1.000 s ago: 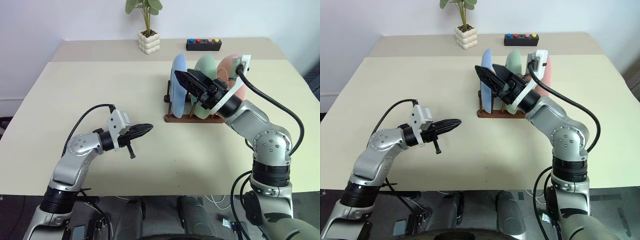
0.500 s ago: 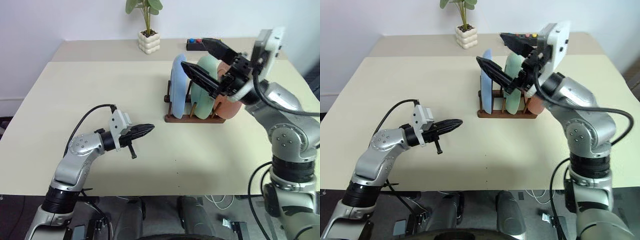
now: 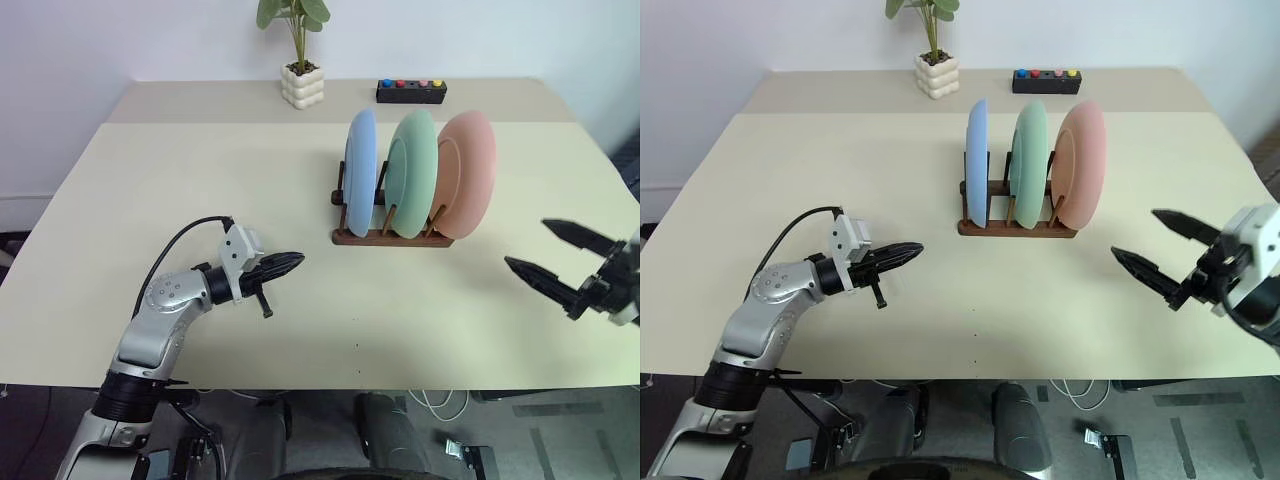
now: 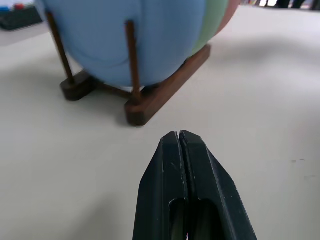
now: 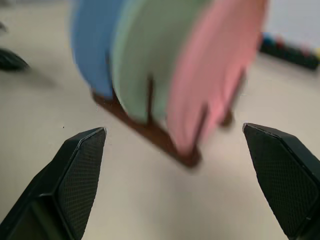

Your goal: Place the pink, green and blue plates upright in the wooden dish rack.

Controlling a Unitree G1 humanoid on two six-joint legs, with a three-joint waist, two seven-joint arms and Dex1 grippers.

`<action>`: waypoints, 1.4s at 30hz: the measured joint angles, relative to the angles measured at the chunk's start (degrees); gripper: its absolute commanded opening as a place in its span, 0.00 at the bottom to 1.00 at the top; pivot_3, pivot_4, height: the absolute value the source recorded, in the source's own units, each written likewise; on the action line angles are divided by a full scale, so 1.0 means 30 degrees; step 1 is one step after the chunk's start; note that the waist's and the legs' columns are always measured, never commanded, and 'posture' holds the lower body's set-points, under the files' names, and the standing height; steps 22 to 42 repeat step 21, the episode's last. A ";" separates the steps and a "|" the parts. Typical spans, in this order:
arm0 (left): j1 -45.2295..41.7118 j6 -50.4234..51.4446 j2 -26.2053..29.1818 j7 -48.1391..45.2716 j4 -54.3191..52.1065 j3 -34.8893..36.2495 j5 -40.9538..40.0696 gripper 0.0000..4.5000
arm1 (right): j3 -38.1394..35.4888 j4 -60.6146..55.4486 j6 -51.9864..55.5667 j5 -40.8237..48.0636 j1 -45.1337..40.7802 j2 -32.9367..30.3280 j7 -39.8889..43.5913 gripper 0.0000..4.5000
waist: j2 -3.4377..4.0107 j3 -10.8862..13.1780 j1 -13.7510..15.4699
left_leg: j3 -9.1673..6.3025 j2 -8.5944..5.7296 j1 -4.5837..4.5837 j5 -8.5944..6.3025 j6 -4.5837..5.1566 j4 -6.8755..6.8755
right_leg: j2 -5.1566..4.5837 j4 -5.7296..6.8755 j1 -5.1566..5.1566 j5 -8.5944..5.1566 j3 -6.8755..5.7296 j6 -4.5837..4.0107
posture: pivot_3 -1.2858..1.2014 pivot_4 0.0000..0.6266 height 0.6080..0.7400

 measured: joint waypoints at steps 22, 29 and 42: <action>0.0985 -0.1098 0.0449 0.0771 0.0563 0.1260 0.0629 0.00 | 0.3270 0.8391 -0.5751 -0.3405 -0.3804 0.1331 -0.0179 0.99 | 0.0003 0.0003 0.0149 | -0.0003 -0.0003 -0.0007 0.0001 -0.0001 -0.0014 | -0.0001 0.0004 -0.0001 0.0004 0.0000 0.0011 | 0.52 0.24 0.92; 0.0985 -0.1098 0.0449 0.0771 0.0563 0.1260 0.0629 0.00 | 0.3270 0.8391 -0.5751 -0.3405 -0.3804 0.1331 -0.0179 0.99 | 0.0003 0.0003 0.0149 | -0.0003 -0.0003 -0.0007 0.0001 -0.0001 -0.0014 | -0.0001 0.0004 -0.0001 0.0004 0.0000 0.0011 | 0.52 0.24 0.92; 0.0985 -0.1098 0.0449 0.0771 0.0563 0.1260 0.0629 0.00 | 0.3270 0.8391 -0.5751 -0.3405 -0.3804 0.1331 -0.0179 0.99 | 0.0003 0.0003 0.0149 | -0.0003 -0.0003 -0.0007 0.0001 -0.0001 -0.0014 | -0.0001 0.0004 -0.0001 0.0004 0.0000 0.0011 | 0.52 0.24 0.92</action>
